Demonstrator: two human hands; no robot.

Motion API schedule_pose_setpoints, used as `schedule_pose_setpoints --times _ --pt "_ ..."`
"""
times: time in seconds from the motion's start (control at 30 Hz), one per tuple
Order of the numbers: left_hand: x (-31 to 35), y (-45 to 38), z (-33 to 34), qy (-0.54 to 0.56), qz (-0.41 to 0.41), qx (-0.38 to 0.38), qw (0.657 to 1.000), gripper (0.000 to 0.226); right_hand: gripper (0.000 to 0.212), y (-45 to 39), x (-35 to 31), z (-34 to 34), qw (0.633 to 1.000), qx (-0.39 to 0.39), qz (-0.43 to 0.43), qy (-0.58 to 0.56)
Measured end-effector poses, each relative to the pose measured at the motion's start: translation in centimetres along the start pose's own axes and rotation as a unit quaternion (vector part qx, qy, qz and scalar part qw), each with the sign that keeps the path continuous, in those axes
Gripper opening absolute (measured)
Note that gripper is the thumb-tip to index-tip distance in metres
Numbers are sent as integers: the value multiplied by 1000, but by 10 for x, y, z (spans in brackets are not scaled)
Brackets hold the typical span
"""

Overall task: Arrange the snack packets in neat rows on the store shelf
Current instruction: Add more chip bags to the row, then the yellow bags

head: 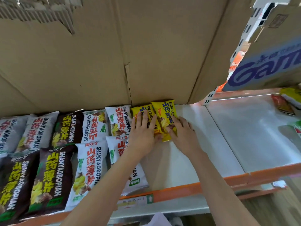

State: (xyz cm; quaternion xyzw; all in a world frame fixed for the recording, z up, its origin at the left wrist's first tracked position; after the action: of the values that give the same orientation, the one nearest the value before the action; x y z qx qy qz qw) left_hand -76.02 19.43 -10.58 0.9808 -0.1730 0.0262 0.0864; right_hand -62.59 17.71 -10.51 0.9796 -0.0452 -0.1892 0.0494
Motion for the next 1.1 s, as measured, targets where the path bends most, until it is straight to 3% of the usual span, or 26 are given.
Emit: schedule_pose_setpoints --times 0.17,0.3,0.37,0.57,0.7,0.77,1.0,1.1 --pt "14 14 0 29 -2 -3 1000 67 43 46 22 -19 995 100 22 -12" --pt "57 37 -18 112 87 131 981 45 31 92 56 -32 987 152 45 1" --pt "90 46 -22 161 139 154 965 39 25 117 79 -41 981 178 75 -1" --pt "216 69 -11 230 280 73 929 20 15 191 158 -79 961 240 136 -14" --pt "282 75 7 269 274 24 923 13 13 236 227 -87 954 240 177 -42" --pt "313 76 17 264 269 4 926 16 8 261 261 -97 944 250 206 -56" --pt "413 73 20 194 308 -7 932 35 18 327 365 -112 905 264 325 -75" --pt "432 68 19 178 316 -9 932 41 22 330 388 -114 899 266 335 -99"
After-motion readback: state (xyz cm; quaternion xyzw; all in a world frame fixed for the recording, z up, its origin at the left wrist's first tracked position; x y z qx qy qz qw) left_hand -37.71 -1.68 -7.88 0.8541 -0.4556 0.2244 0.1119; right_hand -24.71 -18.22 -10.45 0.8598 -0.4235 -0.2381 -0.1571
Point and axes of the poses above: each hand's wrist, its own y-axis away from the middle knuckle, its own z-axis out of the palm, x = y × z, the point moved 9 cm from there along -y, towards the middle knuckle, and after that the axes turned 5 degrees about -x, right-handed, at the moved point
